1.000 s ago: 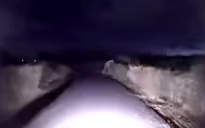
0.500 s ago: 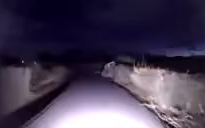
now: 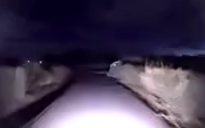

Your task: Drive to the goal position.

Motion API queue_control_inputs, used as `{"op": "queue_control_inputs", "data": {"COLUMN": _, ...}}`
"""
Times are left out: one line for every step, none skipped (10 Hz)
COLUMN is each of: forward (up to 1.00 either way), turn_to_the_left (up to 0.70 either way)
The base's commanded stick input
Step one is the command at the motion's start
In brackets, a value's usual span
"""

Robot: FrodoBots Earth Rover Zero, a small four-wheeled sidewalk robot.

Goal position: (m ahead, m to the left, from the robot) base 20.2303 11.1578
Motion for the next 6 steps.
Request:
{"op": "queue_control_inputs", "data": {"forward": 0.85, "turn_to_the_left": 0.00}}
{"op": "queue_control_inputs", "data": {"forward": 0.85, "turn_to_the_left": 0.00}}
{"op": "queue_control_inputs", "data": {"forward": 0.85, "turn_to_the_left": 0.00}}
{"op": "queue_control_inputs", "data": {"forward": 0.85, "turn_to_the_left": 0.00}}
{"op": "queue_control_inputs", "data": {"forward": 0.85, "turn_to_the_left": 0.00}}
{"op": "queue_control_inputs", "data": {"forward": 0.85, "turn_to_the_left": 0.00}}
